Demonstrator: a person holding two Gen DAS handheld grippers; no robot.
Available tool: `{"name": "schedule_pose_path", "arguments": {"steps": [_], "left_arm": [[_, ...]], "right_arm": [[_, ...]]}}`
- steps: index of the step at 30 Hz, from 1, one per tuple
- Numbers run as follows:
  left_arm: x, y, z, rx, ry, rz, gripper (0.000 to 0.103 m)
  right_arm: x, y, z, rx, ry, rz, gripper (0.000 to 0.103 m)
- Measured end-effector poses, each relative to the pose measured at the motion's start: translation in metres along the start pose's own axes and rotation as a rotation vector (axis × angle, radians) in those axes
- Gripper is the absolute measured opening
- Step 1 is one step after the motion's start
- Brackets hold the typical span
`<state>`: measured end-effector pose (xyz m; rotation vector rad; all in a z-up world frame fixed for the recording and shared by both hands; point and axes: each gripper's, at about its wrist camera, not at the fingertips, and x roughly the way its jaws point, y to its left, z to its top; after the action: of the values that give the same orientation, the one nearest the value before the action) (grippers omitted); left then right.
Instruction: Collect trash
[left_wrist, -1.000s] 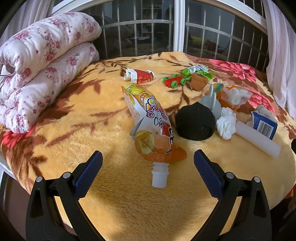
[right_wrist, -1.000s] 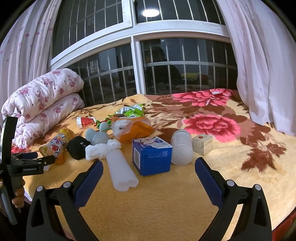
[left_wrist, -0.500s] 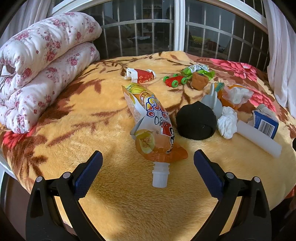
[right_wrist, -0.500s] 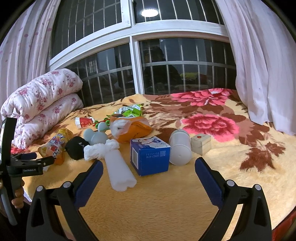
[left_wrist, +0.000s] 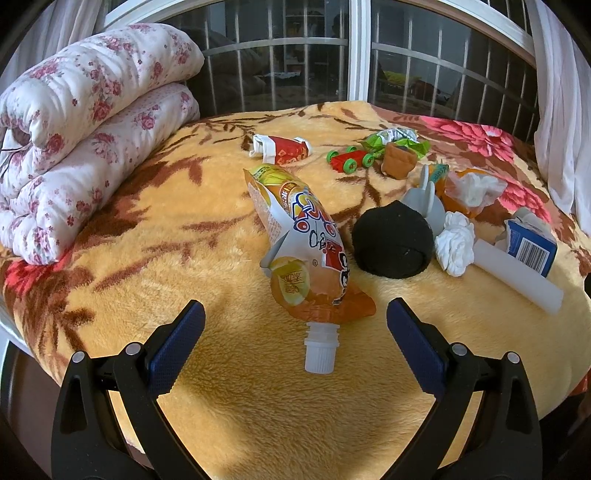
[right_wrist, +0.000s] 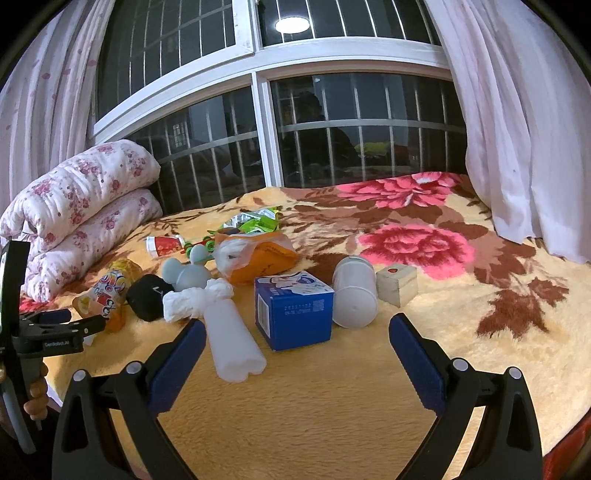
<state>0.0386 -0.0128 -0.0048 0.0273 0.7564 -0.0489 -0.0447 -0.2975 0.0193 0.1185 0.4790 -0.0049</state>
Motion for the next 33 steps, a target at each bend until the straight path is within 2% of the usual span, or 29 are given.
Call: {"name": "schedule_pose_path", "arguments": {"steps": [15,22,28,33], "left_arm": [[0.001,0.001,-0.001,-0.004,0.001,0.005,0.096],[0.002,0.003,-0.001,-0.017,0.008,0.002,0.096],[0.002,0.003,0.0,-0.017,0.012,0.003,0.096],[0.003,0.005,0.001,-0.018,0.018,0.007,0.096]], "right_arm": [[0.008,0.001,0.005,-0.019,0.021,0.013,0.098],[0.03,-0.014,0.025,0.033,0.082,0.13,0.098],[0.058,-0.009,0.043,-0.059,0.109,0.199,0.098],[0.084,-0.013,0.046,-0.042,0.175,0.278,0.094]]}}
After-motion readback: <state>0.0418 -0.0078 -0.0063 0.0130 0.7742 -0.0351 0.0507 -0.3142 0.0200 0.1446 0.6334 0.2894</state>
